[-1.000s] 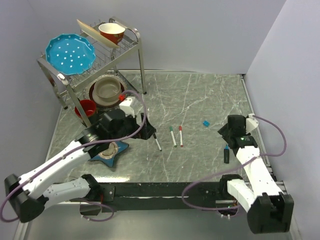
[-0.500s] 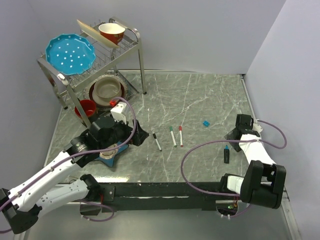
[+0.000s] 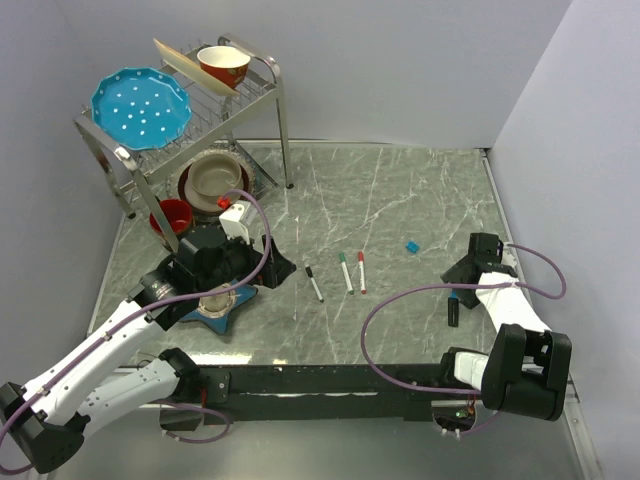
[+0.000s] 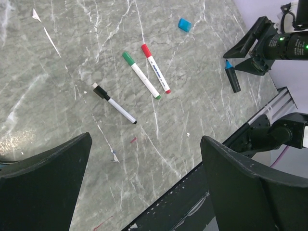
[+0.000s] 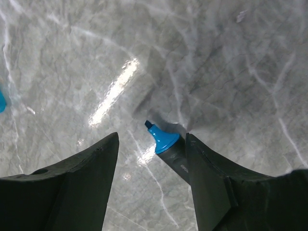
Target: Insert the pens into the pen caps
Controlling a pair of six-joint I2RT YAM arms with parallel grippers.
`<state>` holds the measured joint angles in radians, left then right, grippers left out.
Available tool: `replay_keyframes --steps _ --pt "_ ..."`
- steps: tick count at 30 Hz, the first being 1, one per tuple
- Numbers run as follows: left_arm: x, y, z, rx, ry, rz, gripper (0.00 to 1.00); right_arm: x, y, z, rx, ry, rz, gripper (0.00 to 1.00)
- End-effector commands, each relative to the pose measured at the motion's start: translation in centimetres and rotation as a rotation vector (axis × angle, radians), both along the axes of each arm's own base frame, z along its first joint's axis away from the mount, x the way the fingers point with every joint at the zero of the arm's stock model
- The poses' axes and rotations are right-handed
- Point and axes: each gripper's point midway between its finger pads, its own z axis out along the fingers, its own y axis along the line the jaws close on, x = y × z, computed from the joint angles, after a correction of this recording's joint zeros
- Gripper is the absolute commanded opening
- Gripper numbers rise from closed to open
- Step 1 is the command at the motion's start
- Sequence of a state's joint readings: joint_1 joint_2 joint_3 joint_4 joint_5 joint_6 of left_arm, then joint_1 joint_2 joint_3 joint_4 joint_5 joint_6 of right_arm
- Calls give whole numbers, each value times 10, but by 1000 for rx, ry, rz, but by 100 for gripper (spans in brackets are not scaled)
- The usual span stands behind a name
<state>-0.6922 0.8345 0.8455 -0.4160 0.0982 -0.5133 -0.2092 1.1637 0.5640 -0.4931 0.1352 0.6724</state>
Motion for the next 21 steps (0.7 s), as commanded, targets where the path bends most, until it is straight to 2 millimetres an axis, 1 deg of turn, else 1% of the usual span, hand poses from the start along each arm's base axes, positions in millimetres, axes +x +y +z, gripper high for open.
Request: replay_keyframes --steps 1,2,7,9,12,15,19,21 --pt "0 -2 12 -34 -41 -15 99 2 9 0 -14 12 30 65" --pt "1 -1 14 -35 -46 -9 99 2 15 -1 -16 22 49 64" --pt "4 4 16 -30 -62 23 99 -3 27 -4 -15 59 89 63" --pt "4 5 16 -28 -64 22 99 -5 34 -4 -13 61 116 62" --pt "3 4 17 -33 -65 19 99 -9 39 -3 -25 72 135 62" --pt "3 4 18 -34 -67 19 99 -11 48 -2 -44 86 176 63" --pt "3 5 18 -38 -71 22 99 -9 55 -2 -39 83 204 64" --pt "3 5 18 -39 -72 22 99 -5 55 1 -58 77 212 63"
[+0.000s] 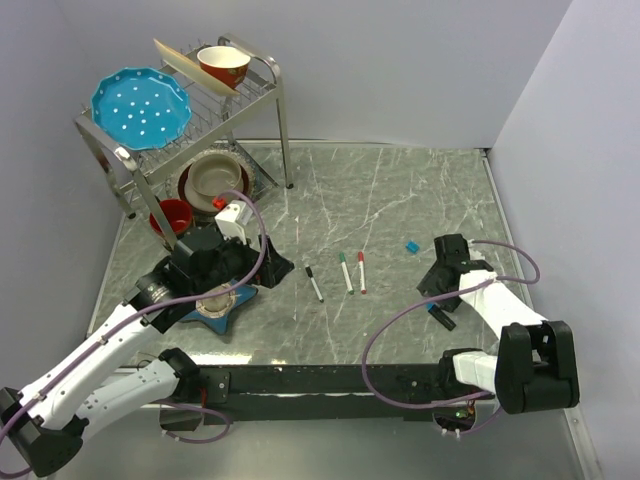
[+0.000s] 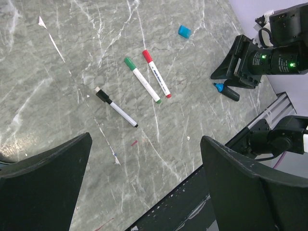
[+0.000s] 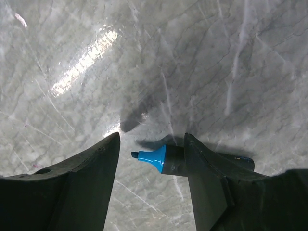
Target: Insert the pens into the pen caps
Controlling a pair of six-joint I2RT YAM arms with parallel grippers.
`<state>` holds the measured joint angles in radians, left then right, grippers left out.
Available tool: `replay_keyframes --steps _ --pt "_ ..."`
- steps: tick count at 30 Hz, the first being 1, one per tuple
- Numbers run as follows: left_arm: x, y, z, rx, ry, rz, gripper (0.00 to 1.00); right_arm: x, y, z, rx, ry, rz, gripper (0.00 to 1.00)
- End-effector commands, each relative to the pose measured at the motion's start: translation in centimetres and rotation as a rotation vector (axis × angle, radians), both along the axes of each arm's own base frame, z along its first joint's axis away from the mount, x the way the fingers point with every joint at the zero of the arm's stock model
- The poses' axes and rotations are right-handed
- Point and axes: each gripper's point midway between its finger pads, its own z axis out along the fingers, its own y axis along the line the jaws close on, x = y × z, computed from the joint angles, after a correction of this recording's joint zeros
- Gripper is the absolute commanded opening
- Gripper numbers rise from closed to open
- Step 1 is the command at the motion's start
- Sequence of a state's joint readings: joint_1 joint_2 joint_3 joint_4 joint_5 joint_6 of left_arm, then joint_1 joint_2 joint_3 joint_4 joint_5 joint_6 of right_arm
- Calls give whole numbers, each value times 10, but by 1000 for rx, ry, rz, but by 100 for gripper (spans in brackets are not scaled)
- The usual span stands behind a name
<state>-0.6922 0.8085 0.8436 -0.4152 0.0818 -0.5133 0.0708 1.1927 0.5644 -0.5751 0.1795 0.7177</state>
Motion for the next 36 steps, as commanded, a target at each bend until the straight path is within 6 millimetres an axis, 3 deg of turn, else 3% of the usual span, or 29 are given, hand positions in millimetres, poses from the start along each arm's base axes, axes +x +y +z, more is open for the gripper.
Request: replay_keyframes --steps 1,6,9,13,15,19,21,23,26,28,31,36 --pt "2 1 12 -28 -49 5 99 16 0 17 -43 -48 9 63" --pt "1 0 11 -34 -50 -3 99 45 8 47 -97 -101 166 65" --pt "-1 -2 11 -39 -57 -21 100 76 27 82 -143 -177 401 63" --pt "-2 -2 13 -56 -64 -24 99 95 43 100 -220 -203 768 63" --pt "-2 -3 13 -59 -68 -28 99 90 40 96 -256 -138 871 63" --pt "-2 -3 12 -53 -67 -31 99 62 12 61 -353 93 986 63" --pt "-2 -4 12 -52 -66 -34 99 50 18 48 -302 111 1066 63" --pt "-2 -5 10 -49 -61 -39 99 41 31 50 -230 94 1141 64" --pt "0 -4 5 -34 -56 -29 99 33 21 55 -293 116 1204 64" --pt "1 -4 4 -27 -51 -28 99 24 7 47 -351 174 1217 64" --pt "1 -3 7 -32 -59 -25 99 6 9 27 -323 219 1297 64" --pt "0 -5 4 -39 -53 -32 99 -6 17 27 -300 186 1378 61"
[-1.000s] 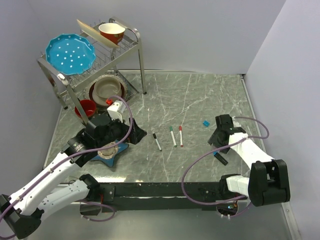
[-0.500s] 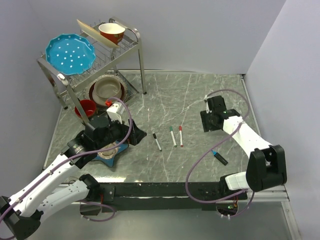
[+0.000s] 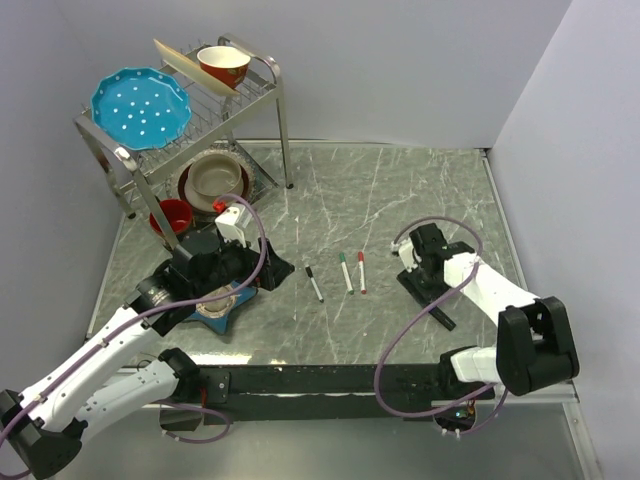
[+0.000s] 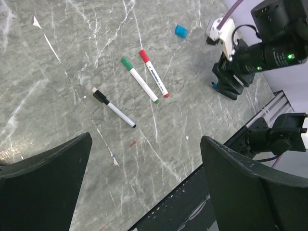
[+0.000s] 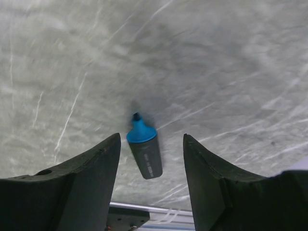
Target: Insert the pens into the pen caps
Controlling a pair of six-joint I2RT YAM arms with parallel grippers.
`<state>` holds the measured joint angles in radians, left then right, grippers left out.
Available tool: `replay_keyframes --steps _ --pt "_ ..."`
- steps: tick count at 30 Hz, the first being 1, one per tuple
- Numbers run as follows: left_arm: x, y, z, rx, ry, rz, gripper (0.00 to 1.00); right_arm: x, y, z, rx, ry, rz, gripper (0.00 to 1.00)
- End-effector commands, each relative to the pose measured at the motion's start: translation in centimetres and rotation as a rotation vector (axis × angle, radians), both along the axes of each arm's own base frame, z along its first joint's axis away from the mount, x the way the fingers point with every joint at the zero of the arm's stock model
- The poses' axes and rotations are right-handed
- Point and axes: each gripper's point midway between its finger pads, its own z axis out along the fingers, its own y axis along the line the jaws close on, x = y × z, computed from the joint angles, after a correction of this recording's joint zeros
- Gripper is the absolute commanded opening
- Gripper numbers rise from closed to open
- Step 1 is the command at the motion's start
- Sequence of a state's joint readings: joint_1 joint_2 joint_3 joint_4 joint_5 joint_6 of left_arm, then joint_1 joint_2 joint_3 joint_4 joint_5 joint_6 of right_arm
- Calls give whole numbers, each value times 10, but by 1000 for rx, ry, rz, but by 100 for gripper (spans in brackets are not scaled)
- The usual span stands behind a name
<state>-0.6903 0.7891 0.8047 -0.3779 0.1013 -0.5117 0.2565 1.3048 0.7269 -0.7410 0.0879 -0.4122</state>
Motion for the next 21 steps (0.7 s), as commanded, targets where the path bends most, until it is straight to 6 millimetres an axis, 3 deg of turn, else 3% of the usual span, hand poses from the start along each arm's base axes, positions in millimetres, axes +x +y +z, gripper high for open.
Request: replay_keyframes --steps 1,21 --pt "3 -4 7 -23 -39 -17 99 -5 11 7 57 -29 123 61" --pt "3 -4 15 -35 -53 -16 99 -18 -12 -30 -4 156 82 56"
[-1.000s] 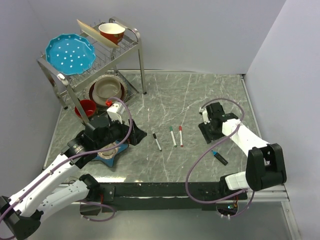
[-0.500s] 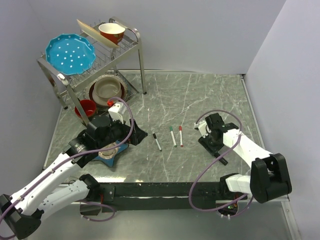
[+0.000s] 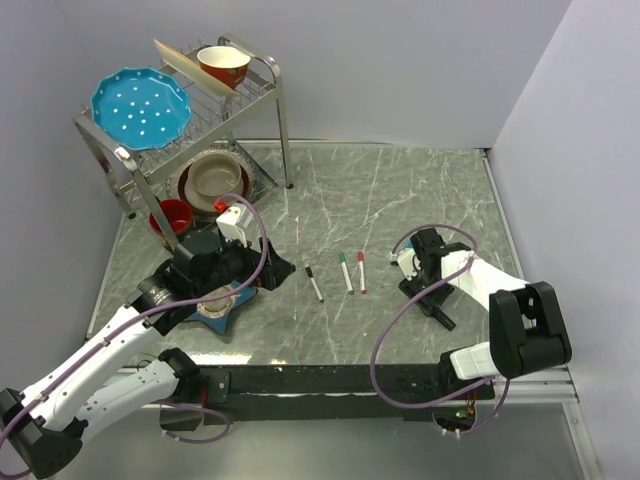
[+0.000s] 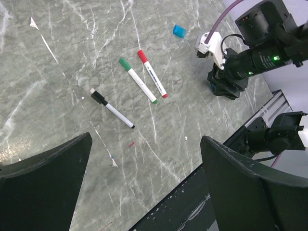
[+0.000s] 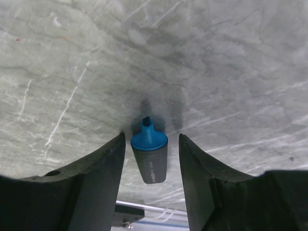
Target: Insert the pens into the pen caps
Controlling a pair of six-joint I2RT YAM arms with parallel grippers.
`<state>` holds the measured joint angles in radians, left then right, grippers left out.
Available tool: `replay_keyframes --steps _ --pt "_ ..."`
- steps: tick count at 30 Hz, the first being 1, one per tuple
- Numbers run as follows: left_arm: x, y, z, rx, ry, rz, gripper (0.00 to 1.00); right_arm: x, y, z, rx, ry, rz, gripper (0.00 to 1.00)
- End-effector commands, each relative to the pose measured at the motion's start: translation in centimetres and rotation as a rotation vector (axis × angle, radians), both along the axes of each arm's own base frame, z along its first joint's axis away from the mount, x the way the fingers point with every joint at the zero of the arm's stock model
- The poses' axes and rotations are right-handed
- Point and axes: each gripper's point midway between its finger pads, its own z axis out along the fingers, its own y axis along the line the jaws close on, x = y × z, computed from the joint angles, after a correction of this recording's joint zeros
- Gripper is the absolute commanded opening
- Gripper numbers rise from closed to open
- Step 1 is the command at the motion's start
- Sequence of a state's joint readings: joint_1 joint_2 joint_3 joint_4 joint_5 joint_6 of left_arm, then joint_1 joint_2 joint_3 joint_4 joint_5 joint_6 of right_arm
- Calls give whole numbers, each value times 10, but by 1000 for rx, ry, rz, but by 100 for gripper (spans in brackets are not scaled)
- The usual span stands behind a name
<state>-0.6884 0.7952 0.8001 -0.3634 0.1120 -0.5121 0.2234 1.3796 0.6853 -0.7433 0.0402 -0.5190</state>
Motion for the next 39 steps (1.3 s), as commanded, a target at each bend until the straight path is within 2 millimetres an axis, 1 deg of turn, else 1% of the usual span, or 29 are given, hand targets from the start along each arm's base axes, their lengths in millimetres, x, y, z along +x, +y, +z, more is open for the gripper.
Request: replay_keyframes --steps 1,5,6,7,9,10,13,16,17,19,20,22,23,24,25,26,27,28,29,31,32,33,34,35,36,37,38,39 --pt "2 -1 16 -31 -54 -7 100 -1 -5 -7 -5 40 2 55" --pt "1 -1 19 -36 -59 -7 99 -2 -5 -10 4 59 -3 50" --pt "2 0 18 -35 -58 -1 99 -2 -5 -10 6 64 -3 41" --pt "2 1 19 -34 -60 3 99 -1 -5 -10 5 61 -3 35" --pt "1 1 20 -36 -63 -2 99 4 -4 -7 7 45 -5 28" --pt "2 1 19 -34 -63 1 99 6 -3 -6 10 38 -9 26" --pt "2 3 20 -31 -68 11 99 18 2 0 23 -7 -10 20" --pt "3 6 19 -19 -72 18 99 39 14 17 57 -82 -11 12" --pt "4 7 21 -21 -76 28 99 52 22 33 89 -143 -23 10" --pt "4 9 23 -35 -76 46 100 63 42 51 171 -207 -11 4" --pt "4 9 26 -46 -81 49 99 73 50 71 213 -280 -20 0" --pt "2 7 29 -66 -78 40 99 83 66 96 278 -374 -7 0" --pt "1 5 29 -72 -75 32 99 85 73 116 326 -440 -11 0" --pt "1 3 32 -77 -76 21 99 85 82 128 377 -475 0 0" --pt "0 2 33 -81 -78 10 99 92 91 146 422 -544 8 0" --pt "-2 -2 34 -88 -76 -12 99 90 101 167 486 -610 0 0" --pt "-1 -4 38 -97 -84 -20 99 90 109 179 537 -648 0 0" --pt "-3 -6 39 -105 -87 -34 99 97 118 199 598 -728 -7 0" --pt "-6 -11 41 -120 -86 -64 99 92 128 215 683 -755 -52 0" --pt "-8 -16 47 -154 -98 -88 99 88 149 238 814 -784 -57 0" --pt "-8 -19 50 -169 -100 -100 98 82 156 249 888 -780 -104 0" --pt "-9 -24 54 -204 -103 -121 98 76 167 256 939 -773 -108 0" --pt "-9 -28 56 -225 -105 -129 97 76 173 265 985 -780 -126 0" --pt "-8 -32 56 -238 -101 -141 95 74 178 270 1037 -760 -191 0" --pt "-9 -37 51 -248 -93 -155 93 73 182 273 1069 -747 -229 0" --pt "-6 -41 56 -264 -115 -154 91 74 188 276 1123 -707 -313 0" --pt "-1 -46 49 -248 -102 -144 91 74 191 276 1144 -682 -353 0" --pt "-1 -53 46 -228 -113 -138 91 74 196 275 1165 -650 -389 0"
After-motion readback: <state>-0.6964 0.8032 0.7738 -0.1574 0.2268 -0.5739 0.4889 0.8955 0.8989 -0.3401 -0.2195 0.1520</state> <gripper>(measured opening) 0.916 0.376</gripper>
